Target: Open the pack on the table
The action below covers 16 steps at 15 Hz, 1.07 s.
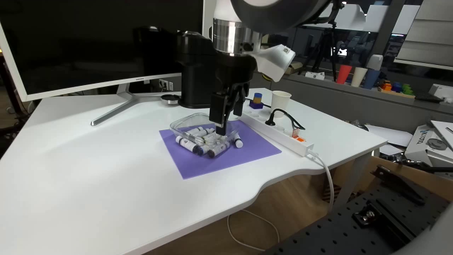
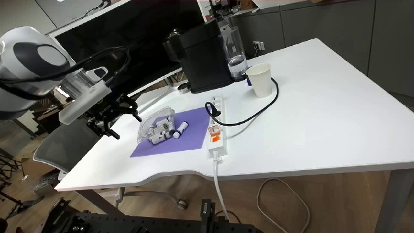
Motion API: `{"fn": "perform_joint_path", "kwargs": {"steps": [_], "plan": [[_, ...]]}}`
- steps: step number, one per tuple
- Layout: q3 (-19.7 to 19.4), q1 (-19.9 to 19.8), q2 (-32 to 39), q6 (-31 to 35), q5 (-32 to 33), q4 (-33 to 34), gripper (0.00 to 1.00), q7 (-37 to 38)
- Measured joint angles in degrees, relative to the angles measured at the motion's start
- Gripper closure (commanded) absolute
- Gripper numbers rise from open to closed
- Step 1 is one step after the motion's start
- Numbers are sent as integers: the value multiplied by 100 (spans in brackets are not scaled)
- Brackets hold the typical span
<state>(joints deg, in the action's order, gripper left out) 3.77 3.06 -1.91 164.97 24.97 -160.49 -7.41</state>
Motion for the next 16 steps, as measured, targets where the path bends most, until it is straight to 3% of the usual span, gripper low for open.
{"fn": "perform_joint_path", "kwargs": {"steps": [8,16], "plan": [[-92,-236,197,361,3301,181,0,2445],[-94,-225,458,304,5289,297,0,4330]]}}
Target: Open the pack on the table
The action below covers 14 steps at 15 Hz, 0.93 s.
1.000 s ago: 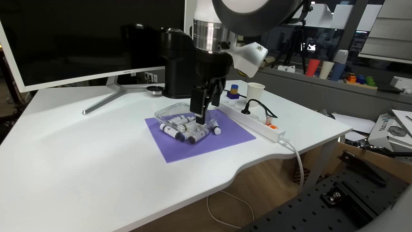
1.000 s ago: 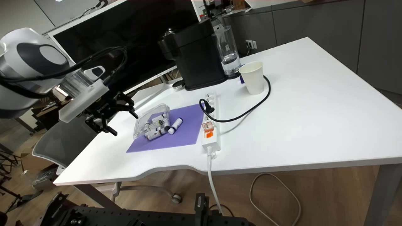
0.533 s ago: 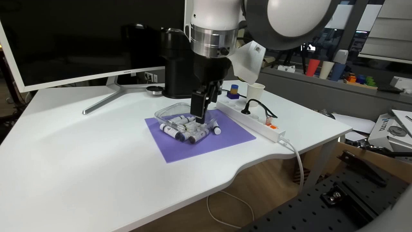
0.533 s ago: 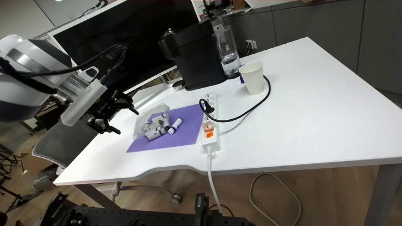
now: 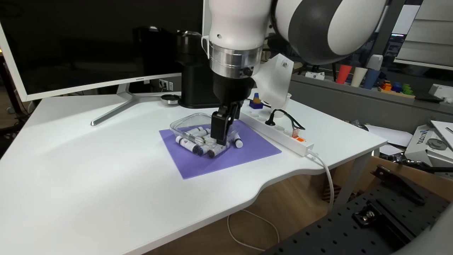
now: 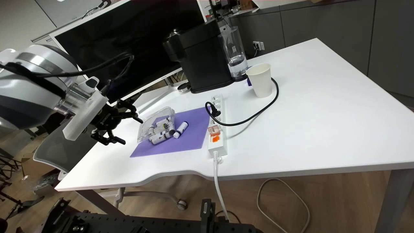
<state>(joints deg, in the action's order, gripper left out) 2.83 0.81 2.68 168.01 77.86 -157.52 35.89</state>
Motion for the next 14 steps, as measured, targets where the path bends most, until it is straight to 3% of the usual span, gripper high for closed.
{"fn": "perform_joint_path", "kwargs": {"steps": [7,14], "plan": [[31,50,518,-217,1720,456,0,1812],[45,66,751,-257,1798,568,0,1957]]}}
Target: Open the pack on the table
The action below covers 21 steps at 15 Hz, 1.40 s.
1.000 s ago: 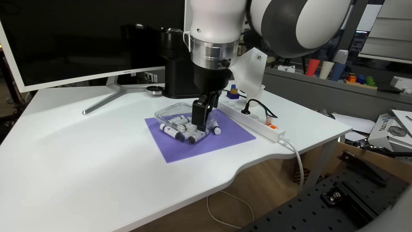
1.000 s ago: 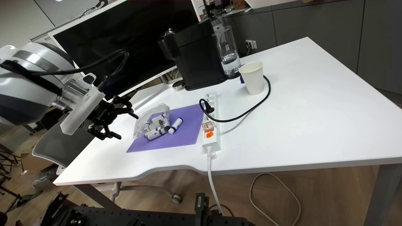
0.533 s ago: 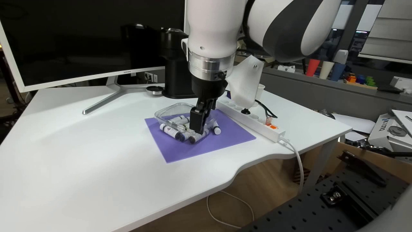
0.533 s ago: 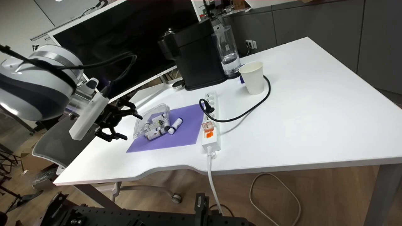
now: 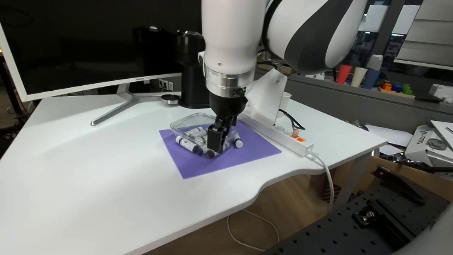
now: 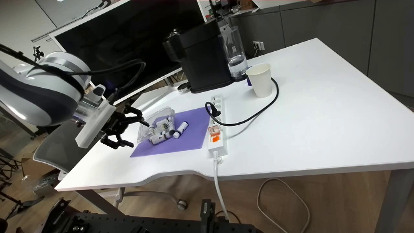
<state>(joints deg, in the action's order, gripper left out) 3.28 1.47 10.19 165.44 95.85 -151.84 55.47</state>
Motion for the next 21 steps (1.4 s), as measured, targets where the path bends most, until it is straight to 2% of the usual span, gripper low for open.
{"fn": "perform_joint_path", "kwargs": {"steps": [21], "plan": [[-14,-31,304,-73,98,463,0,3]]}}
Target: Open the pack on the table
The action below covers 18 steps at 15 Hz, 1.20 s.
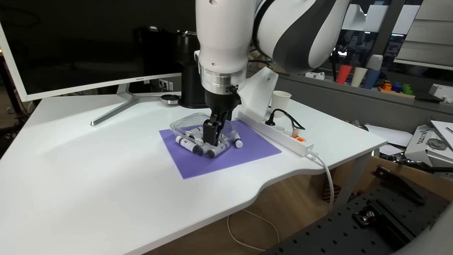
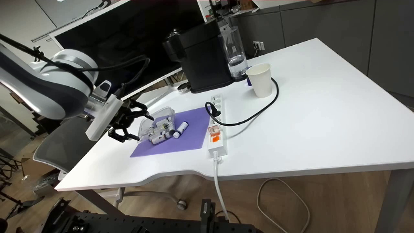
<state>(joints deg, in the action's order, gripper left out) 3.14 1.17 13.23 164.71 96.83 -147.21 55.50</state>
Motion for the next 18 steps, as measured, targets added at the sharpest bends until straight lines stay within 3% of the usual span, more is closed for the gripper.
{"fn": "perform_joint_path", "kwargs": {"steps": [18], "plan": [[-269,-266,-62,-280,422,741,0,63]]}}
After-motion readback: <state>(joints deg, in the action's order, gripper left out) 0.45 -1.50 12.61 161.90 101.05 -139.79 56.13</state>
